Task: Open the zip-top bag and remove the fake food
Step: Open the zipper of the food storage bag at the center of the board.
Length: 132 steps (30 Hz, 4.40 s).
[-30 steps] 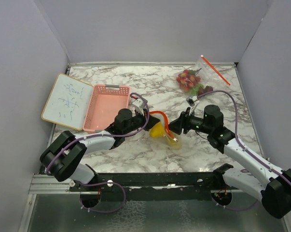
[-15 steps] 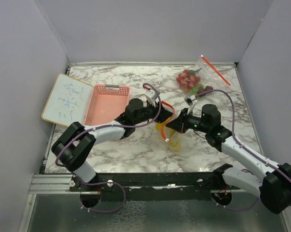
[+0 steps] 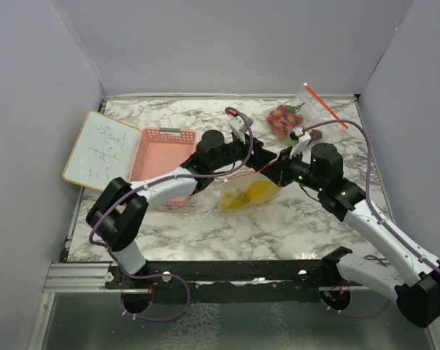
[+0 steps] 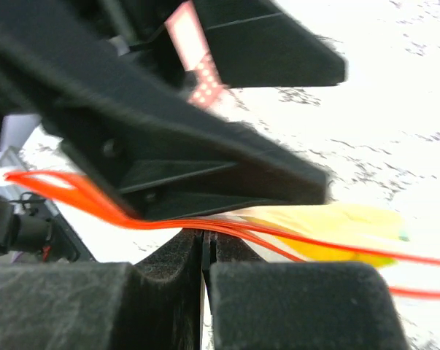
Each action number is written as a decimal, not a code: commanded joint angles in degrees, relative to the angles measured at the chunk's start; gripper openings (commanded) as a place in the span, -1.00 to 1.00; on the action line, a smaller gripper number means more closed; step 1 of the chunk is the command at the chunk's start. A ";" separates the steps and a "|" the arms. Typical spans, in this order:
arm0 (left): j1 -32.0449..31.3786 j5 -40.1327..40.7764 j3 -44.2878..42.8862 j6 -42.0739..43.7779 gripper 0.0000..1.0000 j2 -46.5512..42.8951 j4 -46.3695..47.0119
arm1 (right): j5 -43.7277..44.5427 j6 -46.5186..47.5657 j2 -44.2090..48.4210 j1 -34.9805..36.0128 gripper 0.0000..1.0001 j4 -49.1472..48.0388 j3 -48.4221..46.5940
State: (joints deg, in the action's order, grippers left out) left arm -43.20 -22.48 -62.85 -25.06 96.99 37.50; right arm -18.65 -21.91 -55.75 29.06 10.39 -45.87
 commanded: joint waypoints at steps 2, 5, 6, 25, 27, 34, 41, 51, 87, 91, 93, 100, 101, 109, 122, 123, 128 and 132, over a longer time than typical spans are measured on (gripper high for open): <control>-1.85 2.82 8.06 5.45 0.55 -6.44 -7.58 | 11.63 1.57 0.09 -0.42 -0.87 -1.26 -0.19; -1.68 6.19 9.67 7.99 0.62 -9.66 -11.92 | 14.24 -0.20 1.54 -0.44 -0.57 0.04 1.52; -1.69 6.95 10.12 8.61 0.63 -10.74 -13.59 | 15.07 -0.87 2.25 -0.41 -0.48 0.30 2.11; -1.85 3.90 21.94 -0.13 -1.00 -19.18 -1.47 | 9.24 -13.37 7.26 -0.41 0.01 -0.23 3.27; -1.95 2.73 21.91 -1.23 -1.00 -18.15 -0.04 | 7.95 -13.95 5.69 -0.45 0.01 -0.41 2.59; -2.09 3.20 22.15 -1.49 -1.00 -18.53 0.39 | 9.25 -13.65 6.40 -0.45 -0.08 0.99 4.55; -2.38 2.83 22.07 -1.45 -1.00 -18.50 0.46 | 9.65 -13.71 5.33 -0.41 -0.25 0.69 4.91; -4.42 6.10 21.69 1.57 -1.00 -19.17 -2.83 | 10.01 -16.83 5.12 -0.41 -0.87 -0.15 4.70; -11.62 23.49 4.40 7.87 0.03 -17.65 -27.66 | 13.38 -13.73 7.65 -0.43 -0.96 -0.12 5.99; -12.57 27.66 3.15 8.71 -0.35 -17.06 -29.05 | 13.82 -13.42 8.07 -0.47 -0.96 0.13 6.05; -12.97 28.66 2.63 9.34 -0.65 -16.80 -29.27 | 13.78 -13.50 7.83 -0.43 -0.96 0.08 6.26; -14.45 31.46 1.28 9.58 -1.00 -15.55 -30.04 | 14.19 -17.97 9.03 -0.41 -0.43 -1.09 6.60; -14.71 31.79 1.24 9.35 -1.00 -15.27 -30.02 | 14.32 -18.97 9.63 -0.43 -0.33 -1.73 6.97; -16.60 33.17 0.06 9.38 -1.00 -13.38 -29.84 | 16.08 -18.89 10.11 -0.48 0.16 -0.17 7.08; -18.34 31.97 0.33 8.68 -1.00 -14.22 -28.67 | 25.56 -17.38 11.67 -0.41 0.08 5.70 6.32; -18.52 32.20 0.28 8.97 -1.00 -14.31 -29.27 | 25.57 -17.45 11.55 -0.42 0.06 5.63 6.39; -19.19 32.57 0.58 9.56 -1.00 -14.94 -29.65 | 25.07 -17.76 10.49 -0.43 -0.14 4.47 6.36; -19.66 32.76 0.20 9.85 -1.00 -14.78 -29.79 | 24.18 -17.36 9.40 -0.43 -0.33 4.44 5.42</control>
State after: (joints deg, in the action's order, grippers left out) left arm -62.13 9.93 -60.75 -15.90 83.53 8.01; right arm 4.43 -40.01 -45.43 28.80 15.09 -38.30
